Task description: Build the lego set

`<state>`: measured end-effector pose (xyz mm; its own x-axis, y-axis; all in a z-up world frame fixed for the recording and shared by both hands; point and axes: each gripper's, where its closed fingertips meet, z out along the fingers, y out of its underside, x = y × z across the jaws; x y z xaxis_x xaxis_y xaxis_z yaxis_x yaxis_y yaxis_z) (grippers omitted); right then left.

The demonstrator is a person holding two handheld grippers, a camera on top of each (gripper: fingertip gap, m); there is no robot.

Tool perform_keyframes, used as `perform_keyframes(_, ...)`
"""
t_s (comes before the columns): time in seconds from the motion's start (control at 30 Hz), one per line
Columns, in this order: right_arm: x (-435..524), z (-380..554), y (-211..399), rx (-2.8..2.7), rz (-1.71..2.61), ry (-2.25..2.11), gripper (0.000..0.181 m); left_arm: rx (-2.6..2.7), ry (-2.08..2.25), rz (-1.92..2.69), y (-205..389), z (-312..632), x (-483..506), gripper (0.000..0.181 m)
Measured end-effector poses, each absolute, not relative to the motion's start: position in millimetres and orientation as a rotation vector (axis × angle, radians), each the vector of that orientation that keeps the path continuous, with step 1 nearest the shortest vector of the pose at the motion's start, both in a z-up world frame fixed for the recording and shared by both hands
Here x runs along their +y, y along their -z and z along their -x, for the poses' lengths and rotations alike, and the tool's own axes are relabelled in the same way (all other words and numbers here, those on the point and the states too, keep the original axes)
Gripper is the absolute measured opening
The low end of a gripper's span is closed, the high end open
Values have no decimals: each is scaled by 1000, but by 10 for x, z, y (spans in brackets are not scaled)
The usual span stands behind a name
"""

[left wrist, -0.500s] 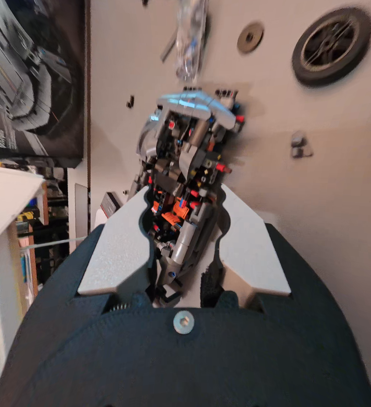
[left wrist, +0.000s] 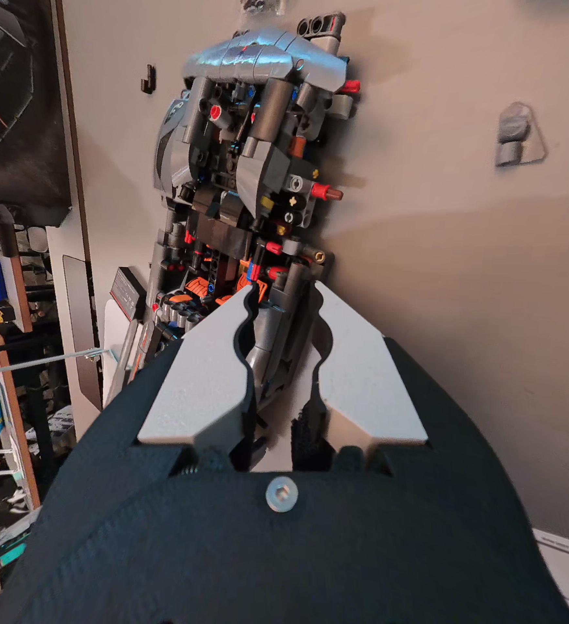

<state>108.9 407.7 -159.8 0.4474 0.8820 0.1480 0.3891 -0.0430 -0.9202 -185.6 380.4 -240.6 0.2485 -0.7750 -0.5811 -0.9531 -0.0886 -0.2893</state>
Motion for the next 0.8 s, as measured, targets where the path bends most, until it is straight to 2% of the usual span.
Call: perform_keyframes(0.8,4238,-1263,1779,-1129,1703,-429,38,1366,-507,2043,2400,2210,4142,27)
